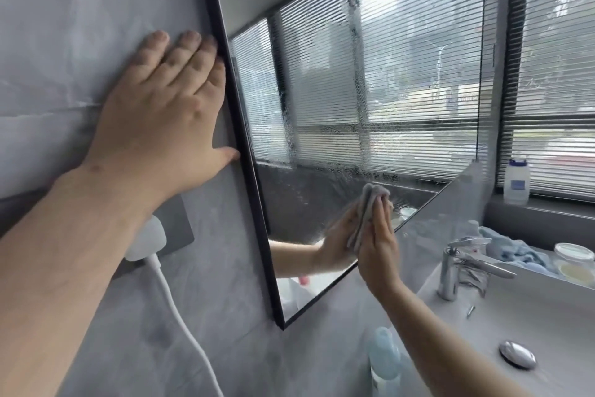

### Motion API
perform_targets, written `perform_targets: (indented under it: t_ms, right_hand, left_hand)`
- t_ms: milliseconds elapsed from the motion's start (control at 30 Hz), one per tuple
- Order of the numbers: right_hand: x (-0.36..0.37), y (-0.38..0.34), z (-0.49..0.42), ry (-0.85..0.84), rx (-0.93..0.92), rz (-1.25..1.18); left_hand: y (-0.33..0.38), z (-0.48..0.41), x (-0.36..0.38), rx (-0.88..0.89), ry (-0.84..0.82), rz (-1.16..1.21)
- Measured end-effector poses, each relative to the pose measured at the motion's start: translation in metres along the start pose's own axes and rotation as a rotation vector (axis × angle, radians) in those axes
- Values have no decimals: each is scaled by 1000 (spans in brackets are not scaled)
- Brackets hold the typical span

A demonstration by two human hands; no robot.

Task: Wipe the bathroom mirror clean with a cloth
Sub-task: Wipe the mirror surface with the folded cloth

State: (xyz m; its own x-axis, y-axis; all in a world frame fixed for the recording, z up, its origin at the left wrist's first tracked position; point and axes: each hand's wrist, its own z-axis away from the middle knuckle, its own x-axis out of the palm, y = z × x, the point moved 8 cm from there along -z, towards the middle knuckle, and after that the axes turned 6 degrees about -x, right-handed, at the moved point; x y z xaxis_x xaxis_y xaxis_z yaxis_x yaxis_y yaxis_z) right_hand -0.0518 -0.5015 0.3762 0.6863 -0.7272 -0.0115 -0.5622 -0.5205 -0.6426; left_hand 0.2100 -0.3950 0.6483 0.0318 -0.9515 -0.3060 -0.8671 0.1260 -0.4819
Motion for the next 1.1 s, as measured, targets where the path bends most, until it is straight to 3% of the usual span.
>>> perform_targets:
  t_ms: [100,200,267,367,433,600,700,933,1100]
  right_hand:
    - [-4,9,-10,102,185,-33]
    - [9,-14,12,85,60,-65]
    - [21,-43,36,21,-162,-64]
    - [37,-93,84,-181,-688,-6]
    - [42,-107,105,-307,-942,48]
    - [37,-129,63,-431,-1218,179]
    - [35,-165,13,-401,-1278,186]
    - [29,-267,-108,-274,-1189,195]
    - [37,-246,-71,-364,-1256,182]
  left_hand:
    - [2,-1,1,7,-11,-29]
    - [2,-1,2,2,-9,-42]
    - [3,0,2,-3,-7,-46]
    - [3,0,1,-7,-1,-43]
    - [3,0,2,-10,-1,-47]
    - [2,1,2,-13,7,-42]
    - [2,1,2,-14,4,-43]
    - [1,0,2,-22,5,-26]
    - [2,1,2,-14,1,-17]
